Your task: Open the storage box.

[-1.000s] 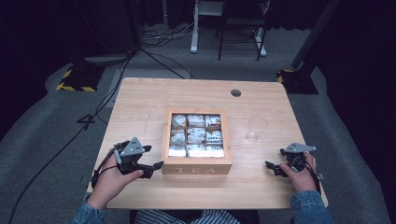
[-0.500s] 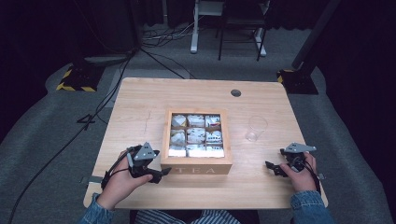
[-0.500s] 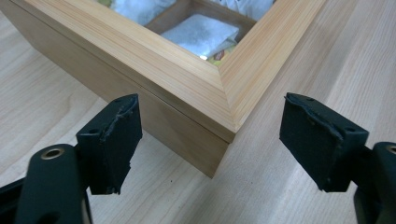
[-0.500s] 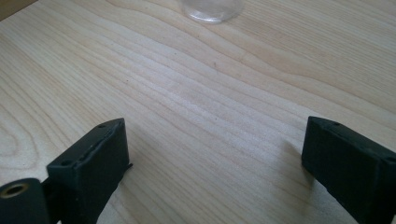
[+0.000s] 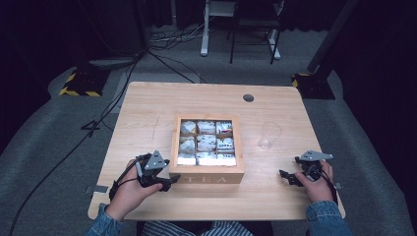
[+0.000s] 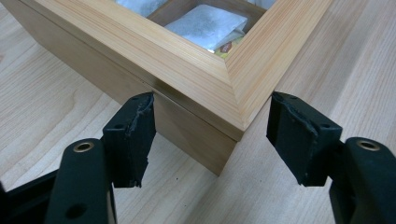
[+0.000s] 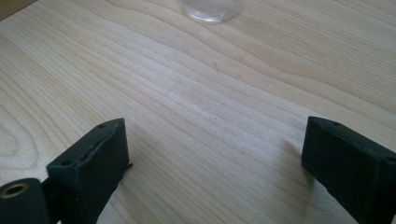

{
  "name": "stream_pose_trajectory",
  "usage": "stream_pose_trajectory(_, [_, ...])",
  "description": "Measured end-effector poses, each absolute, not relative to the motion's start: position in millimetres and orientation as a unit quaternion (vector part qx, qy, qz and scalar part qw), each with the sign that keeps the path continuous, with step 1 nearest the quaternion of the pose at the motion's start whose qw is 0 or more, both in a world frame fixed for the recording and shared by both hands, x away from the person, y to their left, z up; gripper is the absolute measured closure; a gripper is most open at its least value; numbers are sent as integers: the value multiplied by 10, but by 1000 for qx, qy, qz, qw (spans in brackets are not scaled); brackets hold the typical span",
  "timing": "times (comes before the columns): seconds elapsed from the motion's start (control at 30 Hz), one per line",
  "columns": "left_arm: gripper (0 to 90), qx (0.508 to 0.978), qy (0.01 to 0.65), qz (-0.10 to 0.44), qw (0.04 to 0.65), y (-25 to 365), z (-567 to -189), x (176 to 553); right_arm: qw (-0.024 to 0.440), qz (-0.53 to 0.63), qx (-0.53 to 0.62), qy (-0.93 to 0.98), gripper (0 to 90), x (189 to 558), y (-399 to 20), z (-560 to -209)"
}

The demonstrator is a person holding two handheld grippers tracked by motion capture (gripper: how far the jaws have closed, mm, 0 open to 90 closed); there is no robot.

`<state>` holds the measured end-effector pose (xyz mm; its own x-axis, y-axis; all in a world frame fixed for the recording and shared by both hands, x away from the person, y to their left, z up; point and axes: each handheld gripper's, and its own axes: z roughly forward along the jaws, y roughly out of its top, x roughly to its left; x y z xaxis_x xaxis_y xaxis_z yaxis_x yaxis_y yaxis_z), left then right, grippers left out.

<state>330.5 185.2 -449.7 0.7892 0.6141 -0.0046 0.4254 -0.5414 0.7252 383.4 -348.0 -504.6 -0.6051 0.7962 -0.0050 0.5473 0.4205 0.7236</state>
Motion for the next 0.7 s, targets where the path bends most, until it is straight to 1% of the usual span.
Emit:
stream_pose_trajectory(0.13, [364, 866, 299, 126, 380, 1858, -4469, 3297, 177, 351, 408, 824, 74, 3834, -3480, -5046])
stream_pose_trajectory(0.3, [365, 865, 300, 128, 381, 1857, -4460, 3294, 177, 352, 408, 824, 74, 3835, -3480, -5046])
stream_pose_trajectory(0.5, [361, 868, 285, 162, 373, 1833, -4385, 3257, 177, 352, 408, 824, 74, 3835, -3480, -5046])
stream_pose_trajectory(0.7, [355, 854, 282, 179, 399, 1858, -4300, 3242, 177, 352, 408, 824, 74, 3834, -3480, -5046])
